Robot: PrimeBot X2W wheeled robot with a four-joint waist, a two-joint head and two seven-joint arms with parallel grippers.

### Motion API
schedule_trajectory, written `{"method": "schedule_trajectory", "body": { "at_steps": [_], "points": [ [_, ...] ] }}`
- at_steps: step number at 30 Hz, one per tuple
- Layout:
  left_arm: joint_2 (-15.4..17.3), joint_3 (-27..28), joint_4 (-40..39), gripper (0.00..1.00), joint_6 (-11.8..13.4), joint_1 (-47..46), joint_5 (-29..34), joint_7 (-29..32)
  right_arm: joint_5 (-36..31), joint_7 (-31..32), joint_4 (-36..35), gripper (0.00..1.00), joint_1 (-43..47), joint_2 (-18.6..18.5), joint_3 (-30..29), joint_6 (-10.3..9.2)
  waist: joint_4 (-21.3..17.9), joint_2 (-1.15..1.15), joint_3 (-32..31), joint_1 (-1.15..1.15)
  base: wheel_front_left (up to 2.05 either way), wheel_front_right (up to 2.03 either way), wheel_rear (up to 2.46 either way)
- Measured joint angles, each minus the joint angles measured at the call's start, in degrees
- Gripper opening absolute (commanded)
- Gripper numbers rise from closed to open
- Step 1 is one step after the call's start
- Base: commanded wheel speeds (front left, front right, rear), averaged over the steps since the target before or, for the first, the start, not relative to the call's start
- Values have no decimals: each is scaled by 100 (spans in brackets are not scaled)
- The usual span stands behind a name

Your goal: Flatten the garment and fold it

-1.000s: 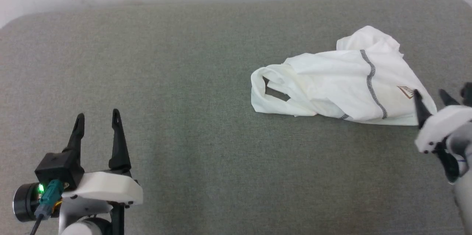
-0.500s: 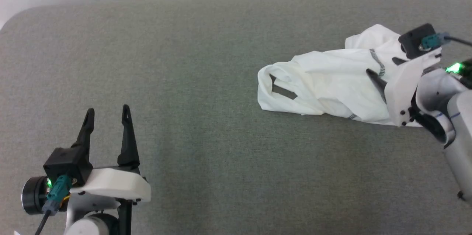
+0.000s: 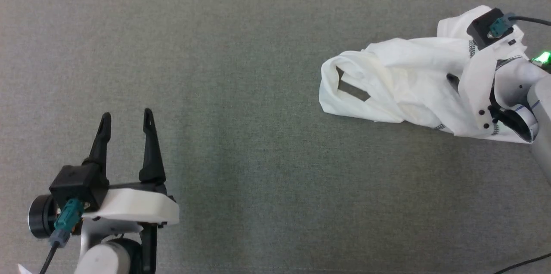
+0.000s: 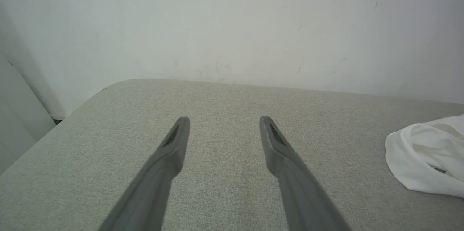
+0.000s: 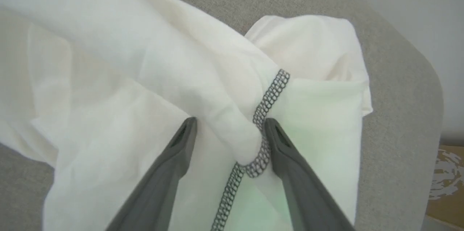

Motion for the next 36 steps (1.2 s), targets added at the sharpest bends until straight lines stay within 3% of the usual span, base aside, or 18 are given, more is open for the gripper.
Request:
{"method": "schedule_trajectory", "body": {
  "at_steps": [2, 6, 11, 17, 24, 29, 30, 31, 32, 33, 36],
  "points": [
    [-5, -1, 13, 100, -5, -21, -1, -30, 118, 2, 163, 0, -80, -7, 170, 0, 22, 0, 89, 0, 0, 0, 0],
    [-8, 8, 63, 100, -7, -24, -12, -74, 292, -254, 361, 0, -251, -1, 268, -1, 44, 0, 204, 0, 0, 0, 0],
    [-3, -18, 159, 100, -7, -36, -24, -71, 359, -1091, 460, 0, -431, 193, 98, -1, 7, 0, 125, 0, 0, 0, 0],
    [54, -34, 216, 100, -3, -34, -23, 38, 589, -1689, -305, 0, -406, 661, 158, -1, -76, 0, -201, -1, 0, 0, 0],
    [103, -56, 154, 100, 56, 82, -21, 188, 1101, -1187, -2039, 0, 752, 948, 638, -1, -217, 0, -579, -2, 0, 0, 0],
    [103, -94, 116, 100, 75, 111, -11, 238, 1193, -505, -2703, 0, 2137, 1112, 790, -2, -297, 0, -705, -2, 0, 0, 0],
    [105, -99, 118, 100, 86, 121, -9, 240, 1131, -419, -2771, 18, 2379, 1145, 808, -2, -308, 0, -714, -3, 0, 0, 0],
    [105, -109, 119, 100, 99, 121, -4, 242, 1074, -333, -2820, 47, 2604, 1185, 789, -2, -307, 0, -717, -3, 0, 0, 0],
    [105, -120, 124, 100, 100, 120, -4, 257, 1014, -302, -2860, 47, 2799, 1237, 715, -2, -302, 0, -716, -2, 0, 0, 0],
    [107, -123, 136, 100, 101, 121, -3, 261, 893, -310, -2916, 100, 2940, 1274, 641, -2, -301, 0, -721, -2, 0, 0, 0],
    [114, -159, 170, 100, 102, 121, -3, 316, 637, -434, -3207, 100, 3218, 1457, 252, -7, -299, 0, -764, -2, 0, 0, 0]
  ]
}}
